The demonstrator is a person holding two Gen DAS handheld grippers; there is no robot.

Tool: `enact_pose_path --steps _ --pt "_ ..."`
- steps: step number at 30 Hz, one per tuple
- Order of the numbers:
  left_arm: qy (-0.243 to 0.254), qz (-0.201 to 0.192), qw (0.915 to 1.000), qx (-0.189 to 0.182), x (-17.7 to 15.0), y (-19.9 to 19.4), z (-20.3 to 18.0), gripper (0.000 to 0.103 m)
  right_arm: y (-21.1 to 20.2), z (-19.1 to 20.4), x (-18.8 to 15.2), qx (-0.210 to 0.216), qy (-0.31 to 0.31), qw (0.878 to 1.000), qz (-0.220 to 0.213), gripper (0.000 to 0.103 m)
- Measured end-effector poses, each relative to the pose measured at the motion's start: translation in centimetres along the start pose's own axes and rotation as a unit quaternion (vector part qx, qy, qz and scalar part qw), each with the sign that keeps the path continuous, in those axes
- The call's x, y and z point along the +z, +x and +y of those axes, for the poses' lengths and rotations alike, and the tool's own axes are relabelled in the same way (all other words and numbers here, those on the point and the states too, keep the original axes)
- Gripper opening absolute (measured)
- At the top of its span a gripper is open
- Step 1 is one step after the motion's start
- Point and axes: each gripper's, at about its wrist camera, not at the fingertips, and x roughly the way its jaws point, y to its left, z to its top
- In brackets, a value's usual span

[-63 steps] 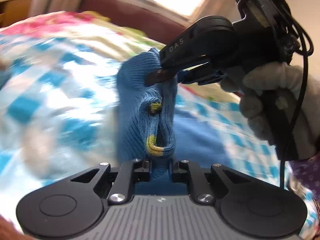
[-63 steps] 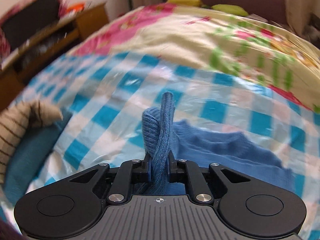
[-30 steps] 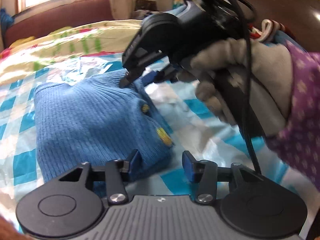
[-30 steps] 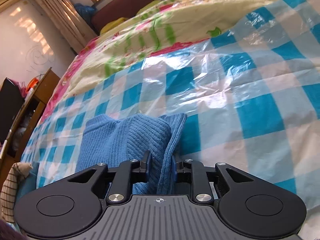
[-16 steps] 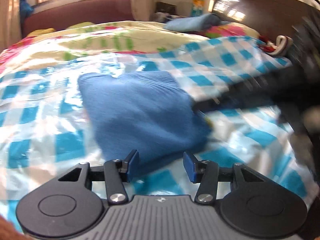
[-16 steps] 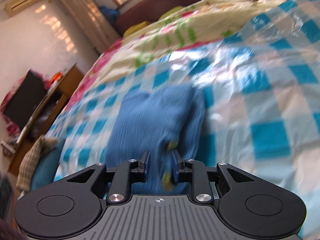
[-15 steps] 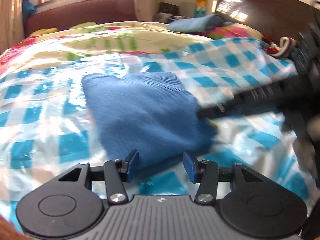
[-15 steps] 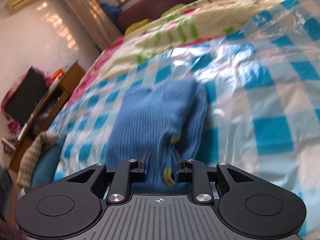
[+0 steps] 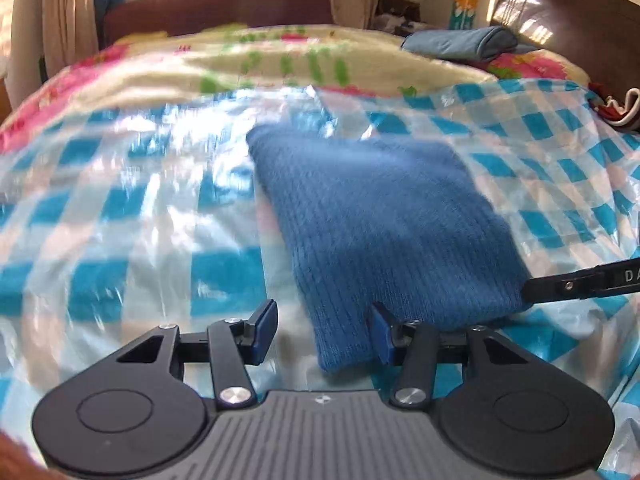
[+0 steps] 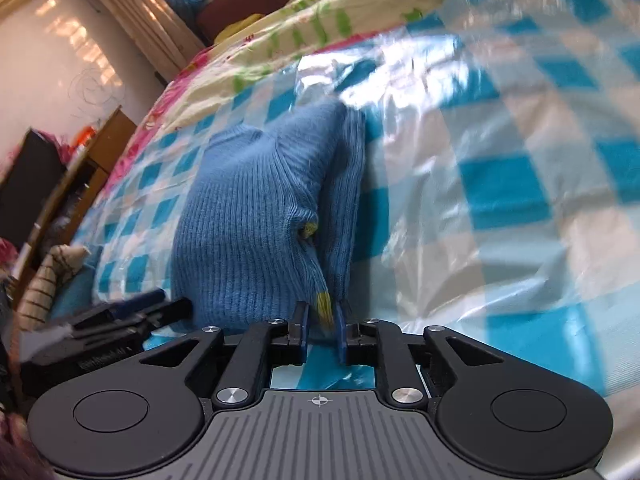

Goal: Fold small clothes
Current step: 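Lower the folded edge onto the sweater and open both grippers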

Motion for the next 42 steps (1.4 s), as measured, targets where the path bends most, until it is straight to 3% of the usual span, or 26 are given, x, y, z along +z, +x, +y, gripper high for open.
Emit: enact_pose_path --steps 4,6,9,13,14,15,17,21,25,33,35,36,42 --pt "0.006 -0.027 0.9996 -0.002 1.8 -0.2 -0.1 0.054 -1.4 1.4 2.3 -0.01 -0.02 0.999 -0.046 0.02" --pt "0.012 -0.033 0.9994 0.004 2.5 0.5 -0.3 0.054 -0.3 1.6 4.4 -0.022 -0.011 0.998 -0.065 0.043" --pt "0.012 -0.038 0.9992 0.001 3.1 1.4 -0.5 0.054 3.1 1.2 7.3 -0.026 0.014 0.997 -0.071 0.052" --pt "0.011 -0.036 0.9993 0.001 3.6 3.0 -0.7 0.054 7.3 0.6 8.7 -0.02 0.048 0.997 -0.05 0.052" --pt "0.01 -0.035 0.9993 0.001 3.7 3.2 -0.8 0.054 7.8 0.8 8.7 -0.02 0.046 0.997 -0.05 0.047" --pt "0.008 -0.035 0.9994 0.0 3.7 3.4 -0.7 0.054 8.0 0.9 8.5 -0.018 0.043 0.998 -0.053 0.031" --pt "0.005 -0.037 0.9993 -0.002 3.8 3.5 -0.6 0.054 7.2 0.9 8.0 -0.009 0.042 0.997 -0.067 0.02" --pt "0.005 -0.051 0.9987 -0.003 3.4 3.5 -0.5 0.06 5.2 -1.3 6.6 -0.002 0.089 0.991 -0.104 0.009" --pt "0.016 -0.033 0.9993 0.005 2.7 5.1 -1.0 0.067 7.0 -3.3 5.8 -0.01 0.133 0.986 -0.097 0.009" --pt "0.006 -0.045 0.9989 0.011 3.2 3.2 -0.8 0.069 5.9 -2.4 5.8 -0.04 0.093 0.989 -0.103 0.01" --pt "0.007 -0.035 0.9992 0.017 3.0 3.3 -0.9 0.069 6.1 -2.1 5.6 -0.049 0.09 0.99 -0.099 0.014" --pt "0.007 -0.028 0.9994 0.02 2.8 3.3 -1.0 0.069 6.1 -1.8 5.7 -0.055 0.084 0.99 -0.097 0.018" --pt "-0.006 -0.035 0.9991 0.023 2.1 1.2 -0.7 0.069 4.0 0.6 5.6 -0.117 0.03 0.986 -0.117 0.019"
